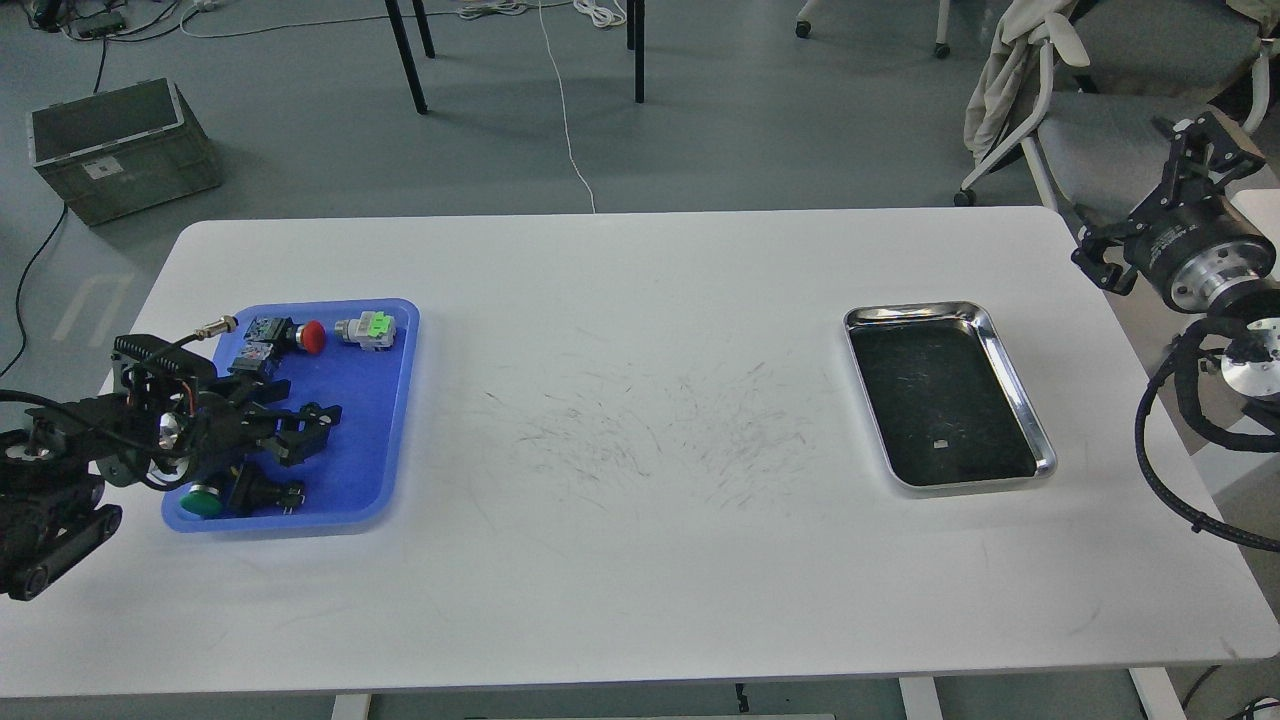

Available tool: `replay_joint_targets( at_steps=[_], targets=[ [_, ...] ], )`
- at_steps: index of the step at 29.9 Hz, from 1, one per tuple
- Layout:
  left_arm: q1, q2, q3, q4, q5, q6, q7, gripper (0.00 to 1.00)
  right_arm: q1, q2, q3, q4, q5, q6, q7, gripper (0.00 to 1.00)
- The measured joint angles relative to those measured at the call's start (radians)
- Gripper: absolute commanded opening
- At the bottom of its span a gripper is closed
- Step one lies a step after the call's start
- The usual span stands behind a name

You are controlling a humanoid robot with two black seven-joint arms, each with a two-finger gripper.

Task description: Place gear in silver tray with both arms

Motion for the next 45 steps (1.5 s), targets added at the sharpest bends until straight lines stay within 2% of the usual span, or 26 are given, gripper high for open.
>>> replay_joint_targets(
  at_steps=[3,13,27,33,36,39,45],
  targets=[
    [0.006,0.004,0.0,0.001,0.0,-0.001,0.0,0.59,-0.002,0.001,0.0,0.0,0.0,0.0,0.0,1.0],
    [0.01,0.004,-0.001,-0.001,0.002,-0.002,0.0,0.32,-0.004,0.001,0.0,-0.001,-0.02,0.0,0.0,1.0],
    [0.002,0.032,0.0,-0.025,0.004,-0.012,0.0,0.11,-0.008,0.006,0.0,-0.011,-0.027,0.0,0.0,1.0],
    [-0.009,0.109,-0.012,-0.09,-0.096,-0.088,0.0,0.09,-0.013,0.006,0.0,-0.017,-0.029,0.003,0.0,1.0],
    [-0.022,0.168,-0.016,-0.162,-0.195,-0.124,0.0,0.09,-0.016,0.009,0.001,-0.019,-0.029,0.003,0.0,1.0],
    [-0.073,0.217,-0.018,-0.236,-0.292,-0.169,0.0,0.08,-0.018,0.011,0.001,-0.02,-0.029,0.003,0.0,1.0],
    [-0.225,0.236,-0.018,-0.349,-0.4,-0.226,0.0,0.08,-0.019,0.012,-0.004,-0.013,-0.03,0.002,0.0,1.0]
  ],
)
